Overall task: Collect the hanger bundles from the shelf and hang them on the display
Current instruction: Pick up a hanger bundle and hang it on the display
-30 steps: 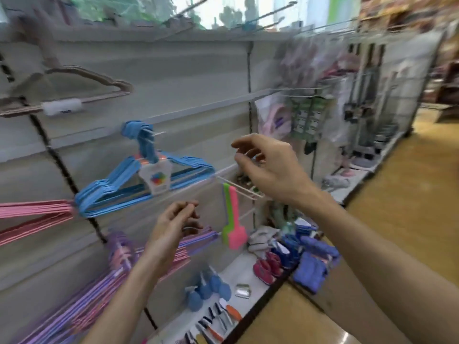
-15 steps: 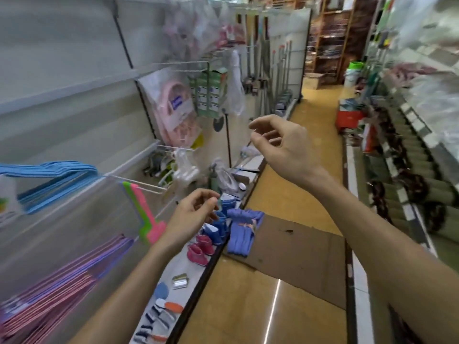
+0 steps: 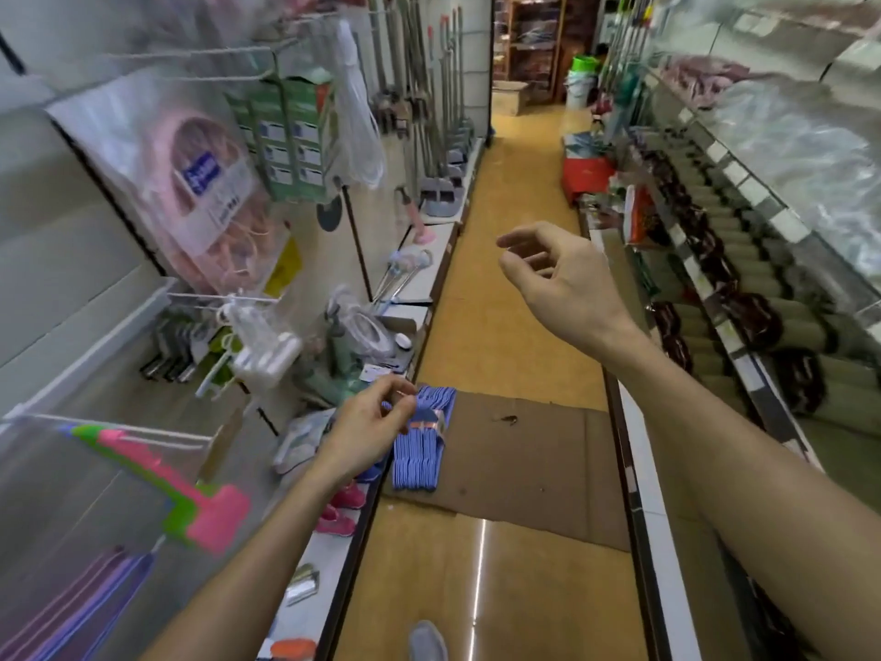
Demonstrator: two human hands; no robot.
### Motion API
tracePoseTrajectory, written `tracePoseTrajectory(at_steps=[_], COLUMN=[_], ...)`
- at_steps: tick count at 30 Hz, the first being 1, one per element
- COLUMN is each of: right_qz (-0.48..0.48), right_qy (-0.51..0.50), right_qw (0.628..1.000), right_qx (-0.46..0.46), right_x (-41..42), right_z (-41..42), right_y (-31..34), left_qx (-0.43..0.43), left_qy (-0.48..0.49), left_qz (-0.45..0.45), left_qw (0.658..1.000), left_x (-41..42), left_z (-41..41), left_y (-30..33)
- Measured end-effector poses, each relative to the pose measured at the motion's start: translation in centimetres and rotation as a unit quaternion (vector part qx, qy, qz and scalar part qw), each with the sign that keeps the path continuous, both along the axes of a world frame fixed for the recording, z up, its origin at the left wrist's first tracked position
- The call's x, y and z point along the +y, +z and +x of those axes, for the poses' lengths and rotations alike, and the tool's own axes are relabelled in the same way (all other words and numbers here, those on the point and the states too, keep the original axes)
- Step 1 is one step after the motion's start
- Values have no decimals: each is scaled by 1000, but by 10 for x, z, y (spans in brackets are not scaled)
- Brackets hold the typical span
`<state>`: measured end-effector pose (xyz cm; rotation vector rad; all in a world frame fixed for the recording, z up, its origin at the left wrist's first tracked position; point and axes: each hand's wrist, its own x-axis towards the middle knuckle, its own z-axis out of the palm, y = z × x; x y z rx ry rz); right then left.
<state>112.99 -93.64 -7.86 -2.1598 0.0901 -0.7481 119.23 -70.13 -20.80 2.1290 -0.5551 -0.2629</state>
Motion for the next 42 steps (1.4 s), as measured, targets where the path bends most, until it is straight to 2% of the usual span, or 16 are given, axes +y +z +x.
tracePoseTrajectory(at_steps=[9,18,25,29,33,38,42], right_qz=[46,113,119,177,242,244,262], right_qy=[-56,-81,-71,-66,-41,-36,-14], right_qw=[993,965,958,943,911,893,870], right_qx=[95,224,250,274,331,377,418], right_x=[-39,-80,-114,-122,-116,-109,-105], right_z=[134,222,298,329,349,370,389], right_y=[-85,-263,-443,-551,-660,-789,-876], left_qx=[92,183,150,137,124,50,-40], left_qy=[13,100,89,64,72,68,24], left_qz=[-7,-33,25,47,50,96,128], left_qw=[996,978,984,987,988,992,991], left_x=[-43,-66,-86,-96,-100,-105,-109], left_z=[157,245,308,341,370,409,452], left_y=[-75,-237,-386,-469,-554,-643,-702])
